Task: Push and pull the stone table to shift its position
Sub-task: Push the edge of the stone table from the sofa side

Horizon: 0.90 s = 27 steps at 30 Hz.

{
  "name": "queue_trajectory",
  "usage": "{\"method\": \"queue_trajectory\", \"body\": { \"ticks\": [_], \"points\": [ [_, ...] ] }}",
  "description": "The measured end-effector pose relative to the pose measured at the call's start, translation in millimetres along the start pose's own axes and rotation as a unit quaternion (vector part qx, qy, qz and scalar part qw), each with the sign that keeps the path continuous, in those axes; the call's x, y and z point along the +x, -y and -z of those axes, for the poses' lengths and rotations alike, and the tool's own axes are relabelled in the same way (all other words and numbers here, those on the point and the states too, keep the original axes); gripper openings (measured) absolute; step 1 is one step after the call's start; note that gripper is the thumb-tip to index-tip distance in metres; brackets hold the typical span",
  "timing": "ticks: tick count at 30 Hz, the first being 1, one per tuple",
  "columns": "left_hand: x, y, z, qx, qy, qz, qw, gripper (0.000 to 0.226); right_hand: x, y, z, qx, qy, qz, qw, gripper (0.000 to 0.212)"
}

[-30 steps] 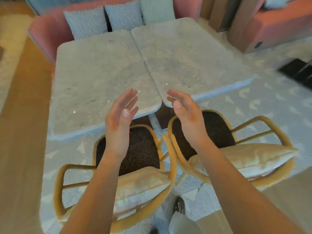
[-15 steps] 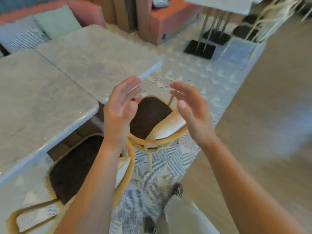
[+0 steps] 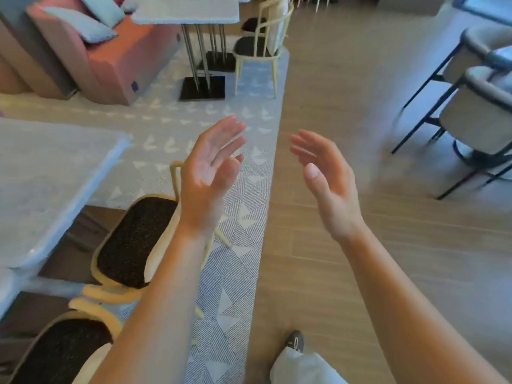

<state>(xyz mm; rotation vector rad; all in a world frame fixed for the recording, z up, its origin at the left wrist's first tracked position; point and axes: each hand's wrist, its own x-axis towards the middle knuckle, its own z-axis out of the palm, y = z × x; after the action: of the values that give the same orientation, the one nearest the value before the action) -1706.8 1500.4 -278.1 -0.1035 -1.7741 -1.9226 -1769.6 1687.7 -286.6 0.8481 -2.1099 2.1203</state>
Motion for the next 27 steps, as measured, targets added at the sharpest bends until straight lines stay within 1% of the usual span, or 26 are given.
{"method": "queue_trajectory", "body": {
  "ticks": [5, 9, 12, 19, 25, 27],
  "points": [
    [43, 24, -59, -0.01, 0.043, 0.004, 0.999, 0.087, 24, -14, 70, -0.019, -0.036, 0.002, 0.999, 0.098],
    [70, 38, -90, -0.007, 0.057, 0.004, 0.998, 0.084, 44, -24, 107, -0.035, -0.041, 0.005, 0.998, 0.102],
    [87, 48, -105, -0.01, 0.057, 0.012, 0.998, 0.086, 61, -31, 127, -0.044, -0.046, 0.008, 0.998, 0.103],
    [144, 78, -114, -0.023, 0.039, 0.023, 0.999, 0.089, 118, -57, 144, -0.038, -0.055, -0.013, 0.998, 0.109],
    [224, 116, -105, -0.037, 0.041, 0.008, 0.998, 0.081, 201, -91, 142, -0.036, -0.048, -0.009, 0.998, 0.105],
    [260, 132, -100, -0.049, 0.035, 0.003, 0.998, 0.084, 237, -104, 141, -0.038, -0.052, -0.011, 0.998, 0.106]
  ]
}}
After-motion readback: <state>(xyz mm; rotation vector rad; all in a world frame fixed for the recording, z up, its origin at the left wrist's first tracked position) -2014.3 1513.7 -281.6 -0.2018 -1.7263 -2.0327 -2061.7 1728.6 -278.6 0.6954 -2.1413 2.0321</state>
